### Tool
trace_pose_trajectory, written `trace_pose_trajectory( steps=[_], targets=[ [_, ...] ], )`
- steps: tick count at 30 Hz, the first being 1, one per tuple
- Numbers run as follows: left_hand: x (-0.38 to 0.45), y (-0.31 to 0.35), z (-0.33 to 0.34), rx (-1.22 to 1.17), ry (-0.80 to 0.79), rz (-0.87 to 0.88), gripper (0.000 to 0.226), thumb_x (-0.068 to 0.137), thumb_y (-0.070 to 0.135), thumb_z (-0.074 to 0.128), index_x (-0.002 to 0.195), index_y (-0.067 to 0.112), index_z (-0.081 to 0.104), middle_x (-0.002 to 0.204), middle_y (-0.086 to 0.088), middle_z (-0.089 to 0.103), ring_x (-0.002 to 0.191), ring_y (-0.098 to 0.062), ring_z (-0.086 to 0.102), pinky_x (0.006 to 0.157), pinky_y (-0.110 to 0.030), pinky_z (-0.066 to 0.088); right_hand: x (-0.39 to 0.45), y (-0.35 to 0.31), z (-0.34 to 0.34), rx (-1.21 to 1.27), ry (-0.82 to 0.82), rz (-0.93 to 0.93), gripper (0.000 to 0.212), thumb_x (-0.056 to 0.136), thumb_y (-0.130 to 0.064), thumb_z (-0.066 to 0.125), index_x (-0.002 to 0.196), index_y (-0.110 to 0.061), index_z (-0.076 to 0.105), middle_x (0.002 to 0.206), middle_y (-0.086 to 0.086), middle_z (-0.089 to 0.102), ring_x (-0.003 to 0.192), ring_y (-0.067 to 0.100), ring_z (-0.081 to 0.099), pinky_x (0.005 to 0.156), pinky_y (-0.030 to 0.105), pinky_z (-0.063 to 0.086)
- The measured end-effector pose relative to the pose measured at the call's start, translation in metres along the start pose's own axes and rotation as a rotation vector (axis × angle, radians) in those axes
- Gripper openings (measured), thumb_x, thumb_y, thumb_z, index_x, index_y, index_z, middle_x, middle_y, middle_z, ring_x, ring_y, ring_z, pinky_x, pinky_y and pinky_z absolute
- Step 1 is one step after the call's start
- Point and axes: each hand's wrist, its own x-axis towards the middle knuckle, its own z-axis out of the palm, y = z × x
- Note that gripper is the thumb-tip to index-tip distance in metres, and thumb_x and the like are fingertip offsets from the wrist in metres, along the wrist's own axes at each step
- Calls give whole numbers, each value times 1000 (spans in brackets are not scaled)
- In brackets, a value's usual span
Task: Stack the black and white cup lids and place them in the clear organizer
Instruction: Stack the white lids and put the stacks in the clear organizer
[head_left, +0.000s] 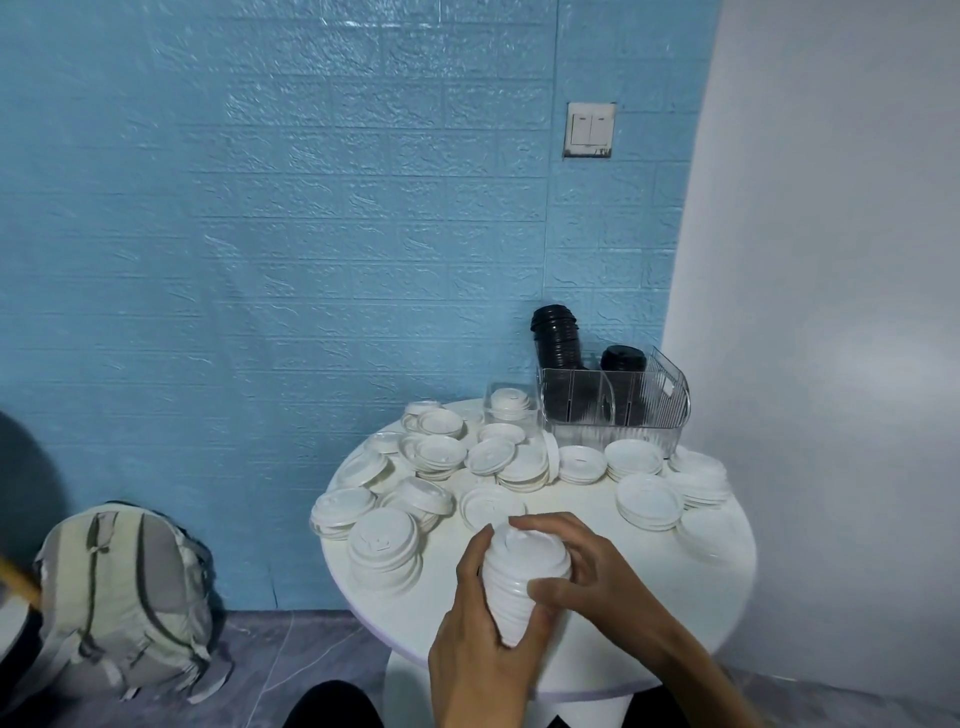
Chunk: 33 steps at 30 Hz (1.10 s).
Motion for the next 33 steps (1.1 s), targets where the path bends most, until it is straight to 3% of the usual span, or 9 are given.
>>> trace_pose_trajectory(
  steps=[3,6,10,14,17,21,24,28,33],
  targets=[
    [0,1,-1,-48,-9,12,73,63,89,42,127,82,9,119,55,44,113,4,60,77,-7,42,-3,-2,4,-7,18,36,59,66,-48,82,121,-32,69,127,-15,67,123,8,59,106,32,48],
    [3,2,-7,-181,-103,7,78,63,79,61,132,74,26,131,51,46,112,20,54,87,-8,44,-3,-4,6,2,-5,52,61,67,-45,84,123,-29,69,129,-13,66,124,9,59,107,34,48],
    [20,-14,-20,-452,-313,22,87,60,40,82,140,40,47,134,31,58,128,7,53,96,-10,43,-2,-4,7,11,-53,84,74,70,-46,85,137,-31,58,138,-16,61,131,7,54,111,32,44],
    [38,-28,-22,-543,-362,-33,92,57,46,83,139,22,51,137,24,61,134,-1,52,99,-11,43,-3,-5,6,-5,-86,82,75,74,-46,83,140,-27,53,140,-18,59,134,5,52,109,24,43],
    [34,-21,-21,-605,-304,-93,72,76,55,73,137,22,56,135,19,65,131,1,55,97,-9,43,-4,-6,7,-19,-110,78,75,77,-50,80,143,-29,50,144,-17,56,136,6,50,114,34,41],
    [26,-12,-18,-588,-262,-64,48,81,34,60,127,21,60,122,22,70,115,10,60,87,-3,42,-9,-2,11,-20,-121,71,71,82,-50,75,145,-35,45,149,-19,49,140,5,44,119,38,35],
    [26,-14,-17,-603,-251,-60,45,81,28,57,124,18,61,119,18,71,112,8,63,85,-4,43,-13,0,13,-23,-134,70,70,84,-51,73,145,-40,43,150,-22,46,141,2,41,120,37,32],
    [28,-16,-17,-583,-236,-51,61,75,48,65,128,20,60,125,17,69,121,2,59,90,-5,42,-14,2,11,1,-131,71,69,84,-47,74,146,-39,43,151,-20,46,142,4,41,121,40,31],
    [21,-11,-16,-581,-215,-38,44,87,38,54,128,23,62,123,22,69,119,7,60,89,-3,42,-13,2,12,39,-125,85,69,83,-44,75,145,-39,44,149,-23,48,140,1,42,121,40,31]
  ],
)
